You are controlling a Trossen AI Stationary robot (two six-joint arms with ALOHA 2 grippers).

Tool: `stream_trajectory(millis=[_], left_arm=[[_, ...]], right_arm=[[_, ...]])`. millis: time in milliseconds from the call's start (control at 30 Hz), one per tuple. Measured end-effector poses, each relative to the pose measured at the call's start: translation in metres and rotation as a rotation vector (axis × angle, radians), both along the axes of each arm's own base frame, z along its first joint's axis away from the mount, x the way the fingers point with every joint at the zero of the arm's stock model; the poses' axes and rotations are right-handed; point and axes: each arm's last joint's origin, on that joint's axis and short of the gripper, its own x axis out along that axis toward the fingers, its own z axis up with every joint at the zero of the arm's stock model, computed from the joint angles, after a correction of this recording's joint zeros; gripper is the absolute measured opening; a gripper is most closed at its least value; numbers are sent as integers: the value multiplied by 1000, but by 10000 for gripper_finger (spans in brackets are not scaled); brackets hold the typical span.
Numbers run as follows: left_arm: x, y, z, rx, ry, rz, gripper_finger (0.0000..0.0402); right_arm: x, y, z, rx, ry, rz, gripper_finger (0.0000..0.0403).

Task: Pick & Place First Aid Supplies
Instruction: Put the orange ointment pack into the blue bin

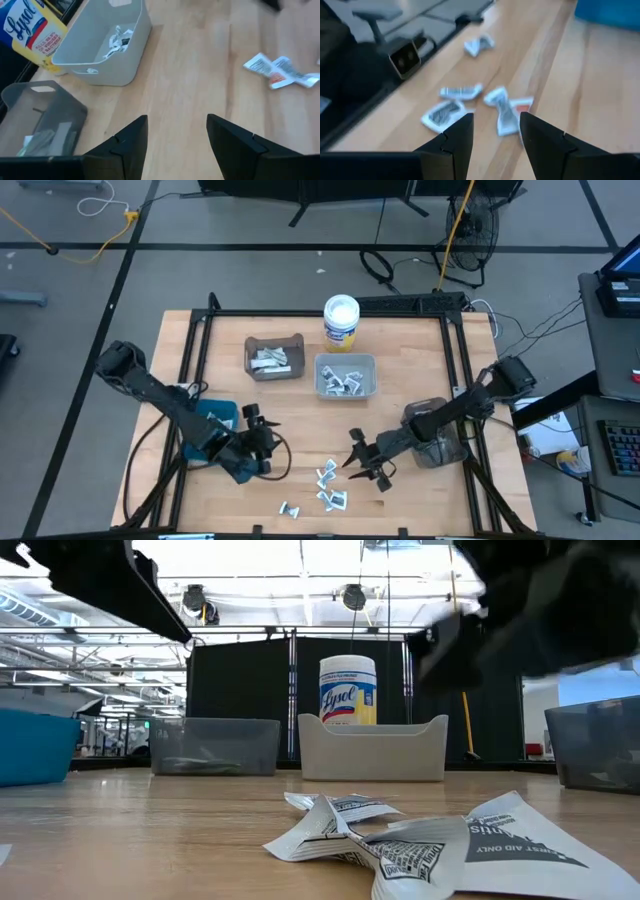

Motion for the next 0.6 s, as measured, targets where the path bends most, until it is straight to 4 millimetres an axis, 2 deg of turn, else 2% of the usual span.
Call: stream_trajectory(millis=[67,233,367,600], left_arm=[[0,-3,1,-11,-23,1,209],[-1,-16,6,-16,-102,-41,209],[-4,-24,9,-26,-128,-79,209],[-11,-34,10,-35,-142,-115,209]], right_arm=[[6,2,-10,-12,27,-2,155],[30,11,-20,-71,63,11,155],[42,11,-29,-145,148,-8,155],[49,7,-33,-186,159,-72,155]])
